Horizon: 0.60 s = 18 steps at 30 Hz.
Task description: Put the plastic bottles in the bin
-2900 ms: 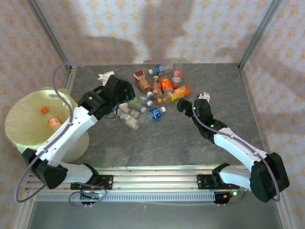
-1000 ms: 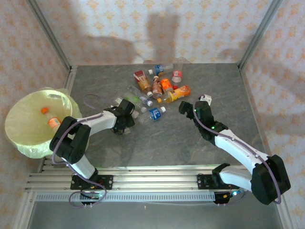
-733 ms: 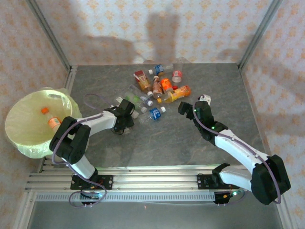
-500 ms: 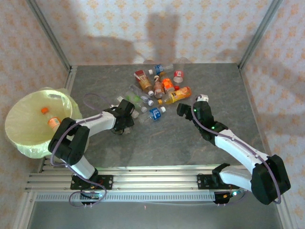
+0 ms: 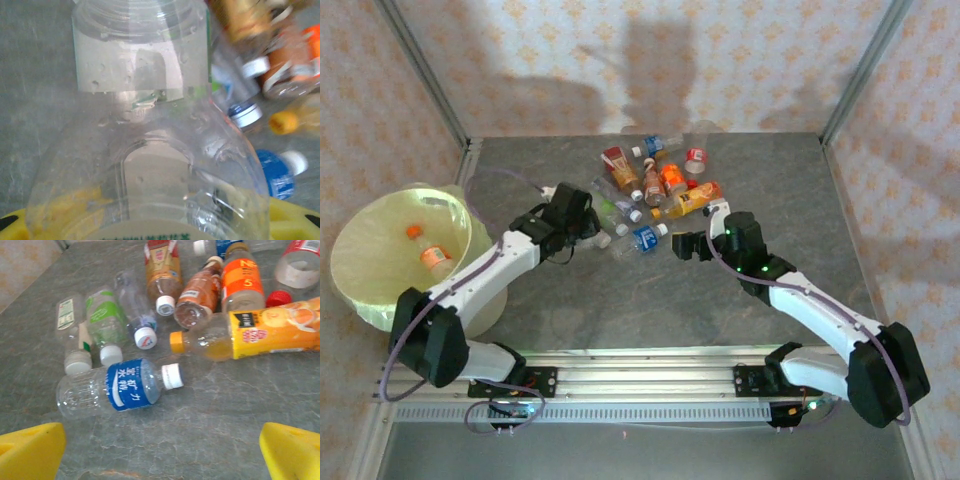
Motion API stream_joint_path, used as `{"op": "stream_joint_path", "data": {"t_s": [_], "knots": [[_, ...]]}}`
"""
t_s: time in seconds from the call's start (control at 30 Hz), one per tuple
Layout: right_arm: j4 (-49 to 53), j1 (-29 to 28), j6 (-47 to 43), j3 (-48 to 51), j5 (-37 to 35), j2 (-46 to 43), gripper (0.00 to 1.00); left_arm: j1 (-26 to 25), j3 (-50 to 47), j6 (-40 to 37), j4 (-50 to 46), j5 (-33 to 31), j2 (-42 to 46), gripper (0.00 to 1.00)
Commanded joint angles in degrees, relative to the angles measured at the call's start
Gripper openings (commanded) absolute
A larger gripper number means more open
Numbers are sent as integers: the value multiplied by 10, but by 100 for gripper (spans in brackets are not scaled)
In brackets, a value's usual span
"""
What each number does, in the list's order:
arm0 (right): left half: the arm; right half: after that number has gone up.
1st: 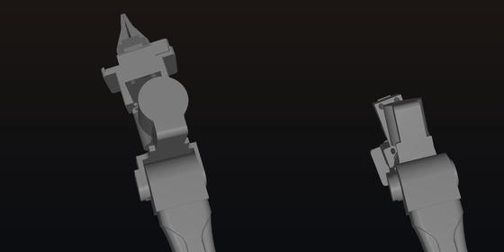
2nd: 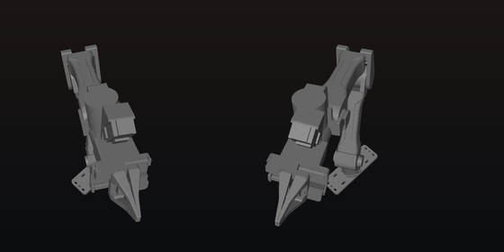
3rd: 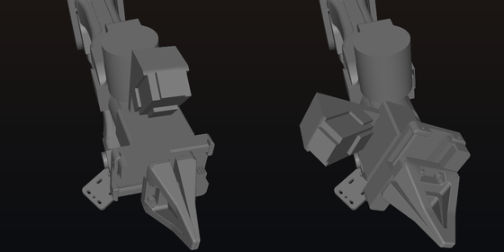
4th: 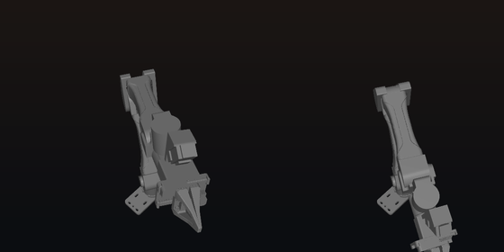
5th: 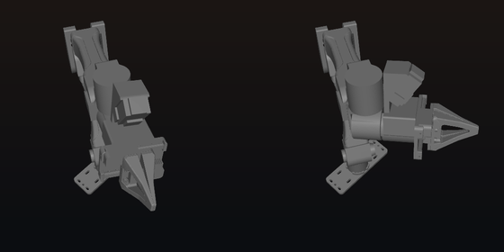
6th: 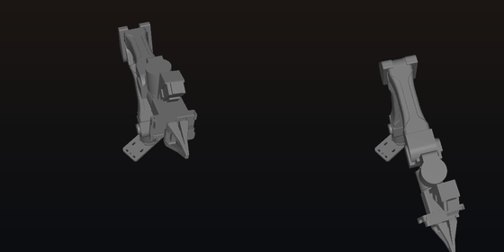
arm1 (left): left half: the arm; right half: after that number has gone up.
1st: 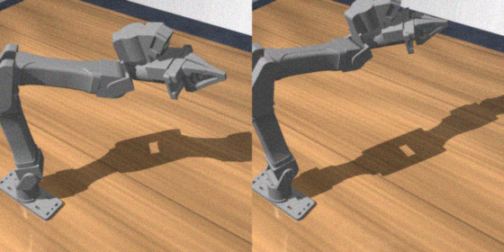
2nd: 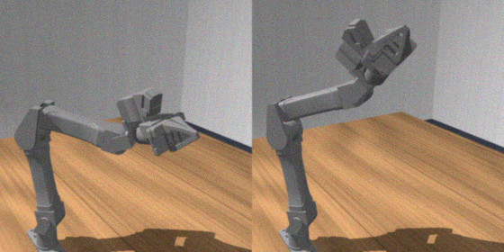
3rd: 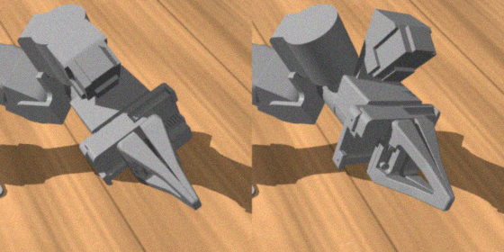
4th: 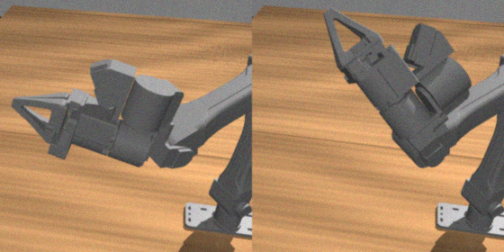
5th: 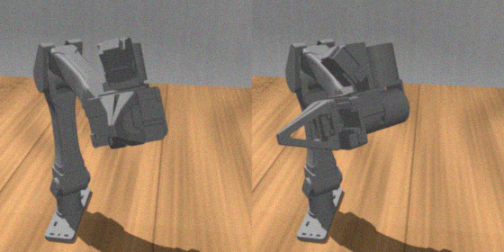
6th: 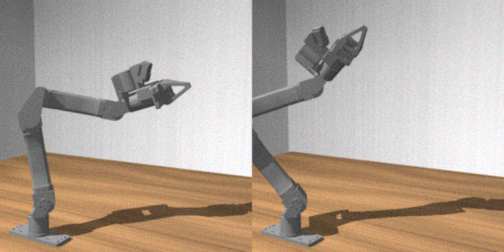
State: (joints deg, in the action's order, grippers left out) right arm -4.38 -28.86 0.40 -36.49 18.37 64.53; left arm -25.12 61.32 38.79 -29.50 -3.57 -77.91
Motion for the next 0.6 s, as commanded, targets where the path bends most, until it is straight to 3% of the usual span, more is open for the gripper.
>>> {"op": "stream_joint_path", "data": {"t_s": [0.0, 0.57], "knots": [[-31, -9, -23, -22, 43, 16, 99, -2, 44, -39, -60, -36, 25, 42], [-64, -41, -9, -47, 67, 65, 99, 6, 234, -119, -190, -134, 113, 41]]}}
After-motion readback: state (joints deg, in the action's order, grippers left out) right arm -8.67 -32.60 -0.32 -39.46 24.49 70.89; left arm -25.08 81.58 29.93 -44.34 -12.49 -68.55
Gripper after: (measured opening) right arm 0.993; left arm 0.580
